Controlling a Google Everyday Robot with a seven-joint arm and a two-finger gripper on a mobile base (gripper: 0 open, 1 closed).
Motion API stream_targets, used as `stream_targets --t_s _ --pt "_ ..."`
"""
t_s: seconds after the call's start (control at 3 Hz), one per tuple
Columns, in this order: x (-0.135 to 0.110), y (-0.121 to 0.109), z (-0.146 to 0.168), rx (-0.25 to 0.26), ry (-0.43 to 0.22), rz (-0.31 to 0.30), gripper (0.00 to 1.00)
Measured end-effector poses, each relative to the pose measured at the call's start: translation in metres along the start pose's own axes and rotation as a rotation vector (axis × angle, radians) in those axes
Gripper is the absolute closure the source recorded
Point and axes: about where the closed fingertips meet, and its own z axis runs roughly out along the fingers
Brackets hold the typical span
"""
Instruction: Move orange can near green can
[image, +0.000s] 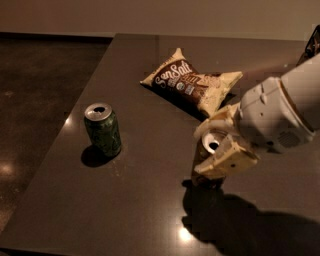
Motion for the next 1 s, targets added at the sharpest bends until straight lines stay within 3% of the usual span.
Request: stream_targets --t_s 0.33,0.67,1.0 --pt "-0.034 -0.028 0.016 0.003 -0.012 -0.012 1.0" --pt "-0.061 -0.052 0.041 -0.016 -0.022 -0.024 1.0" --pt "-0.074 -0.069 0.069 -0.044 -0.033 -0.02 1.0"
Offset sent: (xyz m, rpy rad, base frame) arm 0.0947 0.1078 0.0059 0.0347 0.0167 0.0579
